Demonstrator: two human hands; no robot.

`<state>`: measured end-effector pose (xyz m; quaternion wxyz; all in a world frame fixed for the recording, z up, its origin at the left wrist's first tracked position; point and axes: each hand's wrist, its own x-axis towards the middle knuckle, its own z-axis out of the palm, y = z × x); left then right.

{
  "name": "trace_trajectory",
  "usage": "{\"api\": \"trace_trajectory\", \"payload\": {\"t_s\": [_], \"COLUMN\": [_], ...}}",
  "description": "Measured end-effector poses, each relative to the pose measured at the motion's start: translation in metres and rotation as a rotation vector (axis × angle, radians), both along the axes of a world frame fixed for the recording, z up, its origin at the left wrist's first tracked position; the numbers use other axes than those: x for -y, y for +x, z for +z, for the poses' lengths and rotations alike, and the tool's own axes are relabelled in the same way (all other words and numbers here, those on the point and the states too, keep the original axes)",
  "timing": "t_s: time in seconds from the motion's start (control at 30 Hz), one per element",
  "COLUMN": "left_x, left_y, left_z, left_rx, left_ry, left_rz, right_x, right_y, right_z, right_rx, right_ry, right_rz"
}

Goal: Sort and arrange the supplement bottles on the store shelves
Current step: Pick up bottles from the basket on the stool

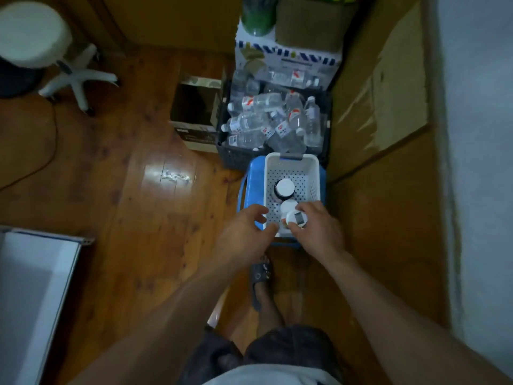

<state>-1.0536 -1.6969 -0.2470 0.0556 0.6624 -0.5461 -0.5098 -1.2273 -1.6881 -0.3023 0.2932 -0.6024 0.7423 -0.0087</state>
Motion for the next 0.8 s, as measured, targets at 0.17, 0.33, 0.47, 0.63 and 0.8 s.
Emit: {"api": "trace_trajectory", "payload": {"t_s": [0.17,0.33,0.47,0.63,0.8], "left_x": [0.025,0.024,0.016,0.008,-0.001], "left_y": [-0.002,0.008,0.014,0.011,0.016], "left_z": [-0.034,-0.058,-0.065,-0.064,-0.066], "left_rx": [0.073,0.095,0.085,0.114,0.17], "left_ry": [0.048,0.117,0.133,0.152,0.135], "left_rz": [0.058,0.122,0.188,0.174,0.129], "right_x": [0.037,0.06,0.065,0.048,0.049], "right_y": [0.003,0.029,0.024,0.012,0.019], "right_z": [-0.049,-0.068,-0.07,-0.081,-0.1], "right_rx": [-0.025,-0.035,-0.059,-0.09,-0.176], "right_ry": [0.092,0.083,0.103,0.198,0.219], "right_rz": [0.27,0.45,0.465,0.483,0.576]}}
